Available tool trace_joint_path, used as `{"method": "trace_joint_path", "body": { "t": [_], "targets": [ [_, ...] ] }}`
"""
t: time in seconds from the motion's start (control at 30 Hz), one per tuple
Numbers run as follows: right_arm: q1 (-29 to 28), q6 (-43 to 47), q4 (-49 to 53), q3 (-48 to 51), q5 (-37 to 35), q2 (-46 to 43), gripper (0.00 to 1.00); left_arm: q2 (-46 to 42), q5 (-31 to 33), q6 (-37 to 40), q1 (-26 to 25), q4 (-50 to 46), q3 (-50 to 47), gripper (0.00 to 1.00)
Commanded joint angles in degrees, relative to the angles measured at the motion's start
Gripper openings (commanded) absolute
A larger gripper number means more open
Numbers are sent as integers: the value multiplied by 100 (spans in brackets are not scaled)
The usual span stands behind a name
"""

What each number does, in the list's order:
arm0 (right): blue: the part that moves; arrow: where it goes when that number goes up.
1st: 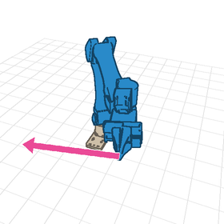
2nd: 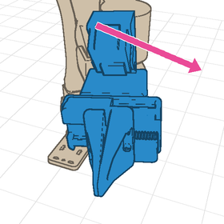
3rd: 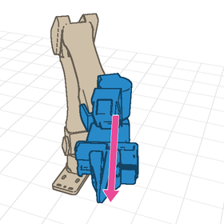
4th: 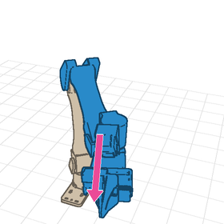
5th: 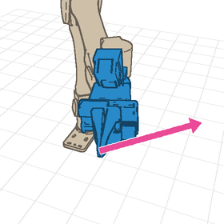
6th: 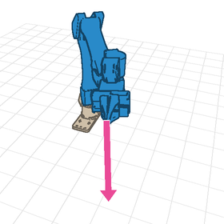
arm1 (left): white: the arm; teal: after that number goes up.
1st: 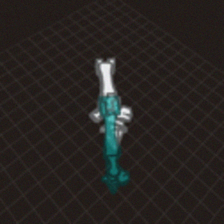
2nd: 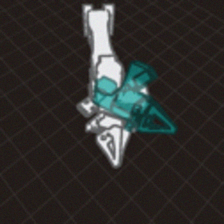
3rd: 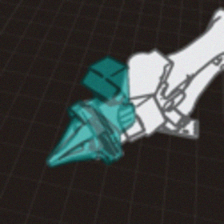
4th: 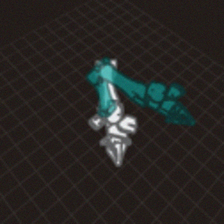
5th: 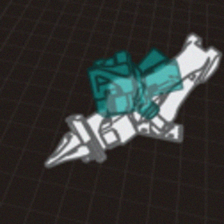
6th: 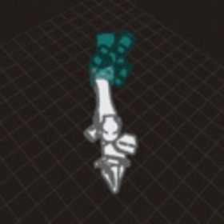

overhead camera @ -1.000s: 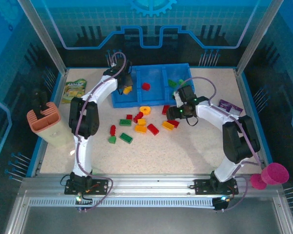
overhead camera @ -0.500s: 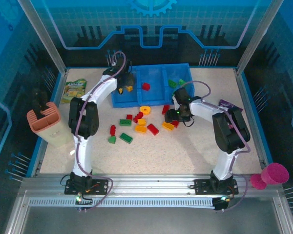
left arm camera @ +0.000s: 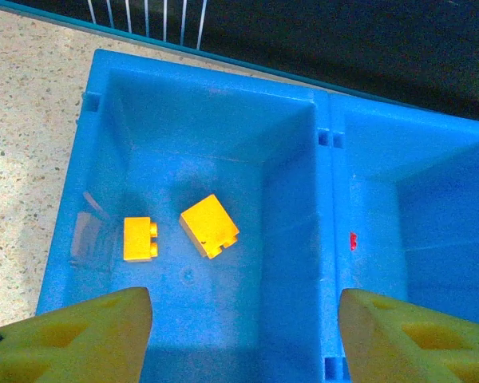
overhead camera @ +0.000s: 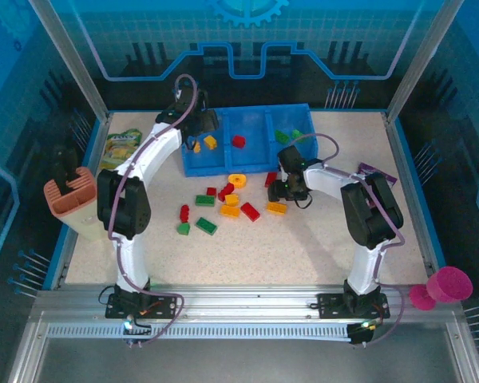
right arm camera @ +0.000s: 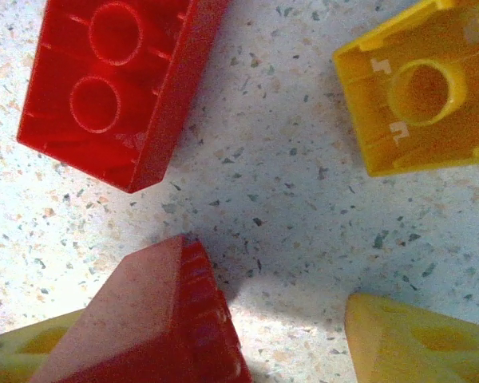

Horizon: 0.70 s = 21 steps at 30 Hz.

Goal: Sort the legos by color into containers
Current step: Pick up the lego from the center of the table.

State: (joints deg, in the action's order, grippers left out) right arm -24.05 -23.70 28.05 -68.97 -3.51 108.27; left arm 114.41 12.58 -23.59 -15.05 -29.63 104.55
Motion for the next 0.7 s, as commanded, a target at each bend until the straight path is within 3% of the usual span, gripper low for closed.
{"method": "trace_joint_path", "body": {
  "t": [0.0, 0.5, 0.67],
  "targets": [
    [-104, -100, 165, 60, 79, 114, 59, -233, -121, 65, 11, 115, -115, 64],
    [-99, 266, 198, -291, -49, 110, 20, -562, -246, 293, 11, 77, -354, 64],
    [-99, 608, 683, -584, -249, -301, 18, -1060, -323, 557, 11, -12, -557, 65]
  ]
}}
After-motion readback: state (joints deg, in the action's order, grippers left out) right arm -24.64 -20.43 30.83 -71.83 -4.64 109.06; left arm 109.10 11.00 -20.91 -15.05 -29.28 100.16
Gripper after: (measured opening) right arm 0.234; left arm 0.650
